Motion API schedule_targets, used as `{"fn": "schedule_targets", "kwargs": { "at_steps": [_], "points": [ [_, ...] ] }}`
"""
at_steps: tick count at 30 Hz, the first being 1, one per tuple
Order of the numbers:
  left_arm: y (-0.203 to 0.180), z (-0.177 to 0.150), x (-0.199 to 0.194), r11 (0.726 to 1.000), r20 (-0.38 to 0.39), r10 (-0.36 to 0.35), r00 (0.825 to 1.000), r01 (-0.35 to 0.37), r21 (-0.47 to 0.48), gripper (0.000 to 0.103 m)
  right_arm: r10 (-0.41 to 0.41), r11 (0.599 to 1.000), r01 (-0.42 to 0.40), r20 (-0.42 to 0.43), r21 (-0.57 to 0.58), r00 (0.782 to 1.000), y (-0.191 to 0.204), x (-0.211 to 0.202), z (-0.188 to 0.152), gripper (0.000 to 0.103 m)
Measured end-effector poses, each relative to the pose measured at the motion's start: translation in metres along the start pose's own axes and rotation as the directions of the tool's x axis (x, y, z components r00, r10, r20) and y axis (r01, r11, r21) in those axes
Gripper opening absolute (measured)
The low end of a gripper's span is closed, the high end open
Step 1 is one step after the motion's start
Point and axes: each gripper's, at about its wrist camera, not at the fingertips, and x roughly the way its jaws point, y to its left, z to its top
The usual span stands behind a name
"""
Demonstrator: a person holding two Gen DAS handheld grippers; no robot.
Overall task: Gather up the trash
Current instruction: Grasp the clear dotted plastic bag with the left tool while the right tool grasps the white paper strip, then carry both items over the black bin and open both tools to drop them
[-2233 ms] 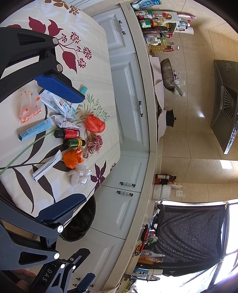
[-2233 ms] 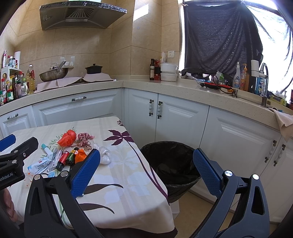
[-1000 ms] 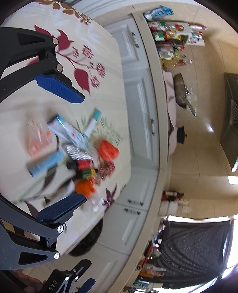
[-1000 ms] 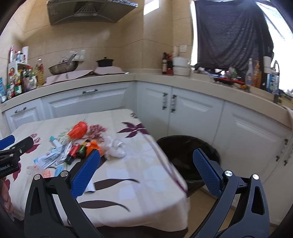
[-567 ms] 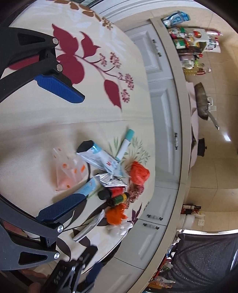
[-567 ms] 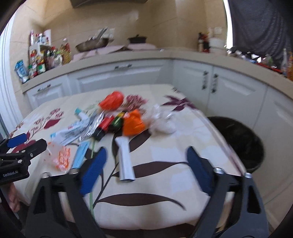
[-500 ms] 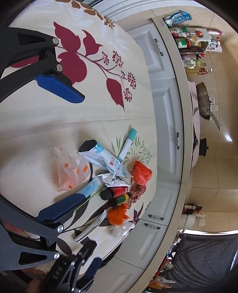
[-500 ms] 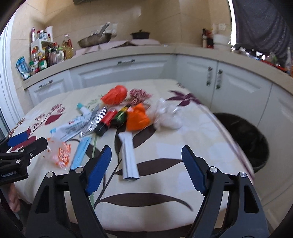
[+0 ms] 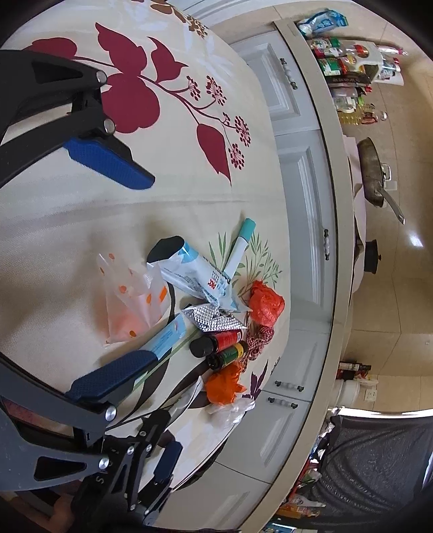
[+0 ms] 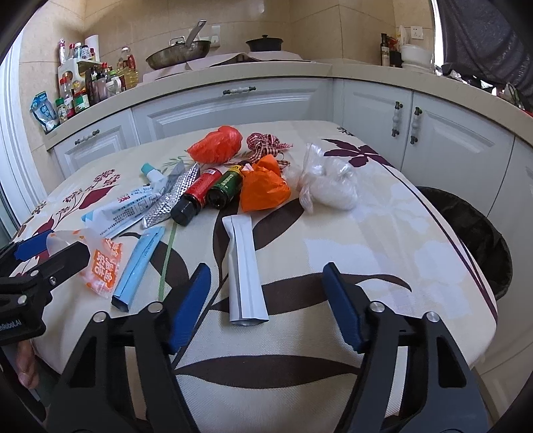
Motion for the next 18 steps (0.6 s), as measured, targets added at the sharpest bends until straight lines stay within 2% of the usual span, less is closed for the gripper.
{"fn": "schedule_targets", "kwargs": {
  "at_steps": [1, 4, 7, 10, 14, 18],
  "points": [
    [-0.0013, -0.0007, 0.0000, 1.000, 0.000, -0.006, 1.000, 0.006, 0.011, 0.061, 0.002, 1.000, -0.002, 0.001, -0.001, 1.000, 0.0000, 0.0000, -0.0002, 0.064],
    [-0.0037, -0.0018, 0.0029, 1.000, -0.015, -0.018, 1.000, 0.019, 0.024, 0.056, 0.003, 1.000, -0.003, 0.004, -0.008, 1.000, 0.0004, 0.0007, -0.0003, 0.060],
    [-0.0041, -0.0036, 0.0022, 0.999, -0.019, -0.034, 0.999, 0.035, 0.022, 0.049, 0.010, 1.000, -0.010, 0.006, -0.011, 1.000, 0.0010, 0.0001, -0.0003, 0.052],
    [-0.0056, -0.0045, 0.0010, 0.998, -0.019, -0.051, 0.999, 0.052, 0.028, 0.039, 0.015, 1.000, -0.014, 0.008, -0.014, 1.000, 0.0011, -0.0001, -0.0001, 0.042],
    [-0.0059, -0.0056, -0.0012, 0.998, -0.018, -0.060, 0.998, 0.061, 0.031, 0.035, 0.029, 0.999, -0.029, 0.004, -0.017, 1.000, 0.0021, -0.0009, -0.0005, 0.021],
    [-0.0060, -0.0056, -0.0067, 0.997, -0.005, -0.061, 0.998, 0.061, 0.038, 0.032, 0.027, 0.999, -0.027, 0.008, -0.021, 1.000, 0.0031, -0.0035, -0.0021, 0.018]
  ]
}}
